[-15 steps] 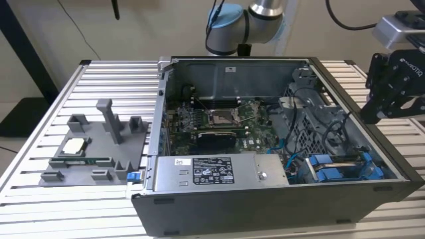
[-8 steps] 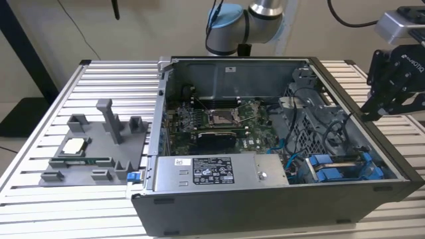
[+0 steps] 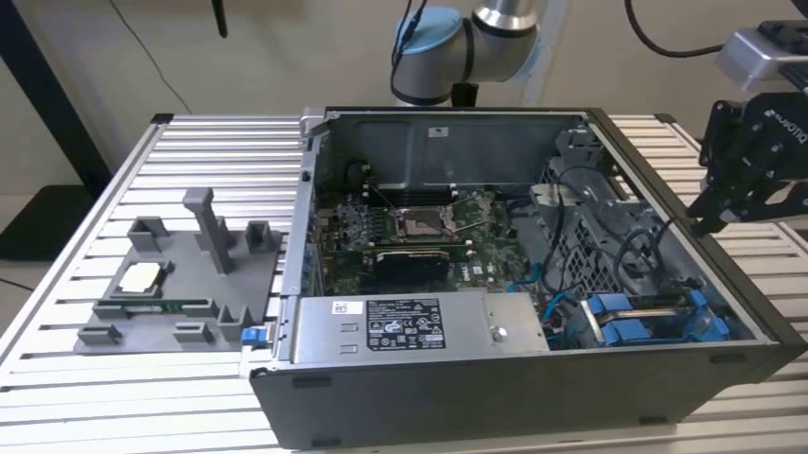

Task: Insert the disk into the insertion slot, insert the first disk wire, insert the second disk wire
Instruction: 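Insert the second disk wire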

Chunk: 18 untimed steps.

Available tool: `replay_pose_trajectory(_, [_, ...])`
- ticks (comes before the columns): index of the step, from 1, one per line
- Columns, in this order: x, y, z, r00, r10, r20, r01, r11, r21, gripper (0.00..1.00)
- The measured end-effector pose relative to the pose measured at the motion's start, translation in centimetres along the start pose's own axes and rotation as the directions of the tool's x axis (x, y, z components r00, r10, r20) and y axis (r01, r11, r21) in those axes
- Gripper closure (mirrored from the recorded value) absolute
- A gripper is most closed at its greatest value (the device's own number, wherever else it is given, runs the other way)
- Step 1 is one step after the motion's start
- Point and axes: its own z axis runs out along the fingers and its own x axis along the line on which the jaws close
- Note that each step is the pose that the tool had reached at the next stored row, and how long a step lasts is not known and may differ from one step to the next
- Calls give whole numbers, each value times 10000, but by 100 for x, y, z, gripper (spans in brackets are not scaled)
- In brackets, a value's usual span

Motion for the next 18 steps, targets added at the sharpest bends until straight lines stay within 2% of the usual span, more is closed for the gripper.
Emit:
replay_pose_trajectory(3, [3, -14, 26, 10000, 8, 15, -8, 10000, -74, 73])
replay_pose_trajectory(4, [4, -14, 28, 10000, 9, 68, -8, 9999, -102, 73])
replay_pose_trajectory(6, [6, -15, 30, 9997, 12, 241, -8, 9998, -173, 73])
replay_pose_trajectory(7, [17, -16, 29, 9996, 17, 284, -11, 9997, -232, 75])
replay_pose_trajectory(8, [36, -17, 28, 9996, 27, 287, -18, 9996, -298, 75])
replay_pose_trajectory(9, [60, -18, 25, 9996, 37, 283, -26, 9993, -368, 82])
replay_pose_trajectory(10, [88, -20, 23, 9996, 48, 280, -35, 9990, -446, 84])
replay_pose_trajectory(13, [155, -21, 15, 9996, 70, 273, -54, 9982, -599, 84])
replay_pose_trajectory(16, [179, -1, 13, 9996, 72, 272, -55, 9980, -625, 84])
replay_pose_trajectory(18, [191, 45, 14, 9996, 72, 277, -54, 9980, -626, 84])
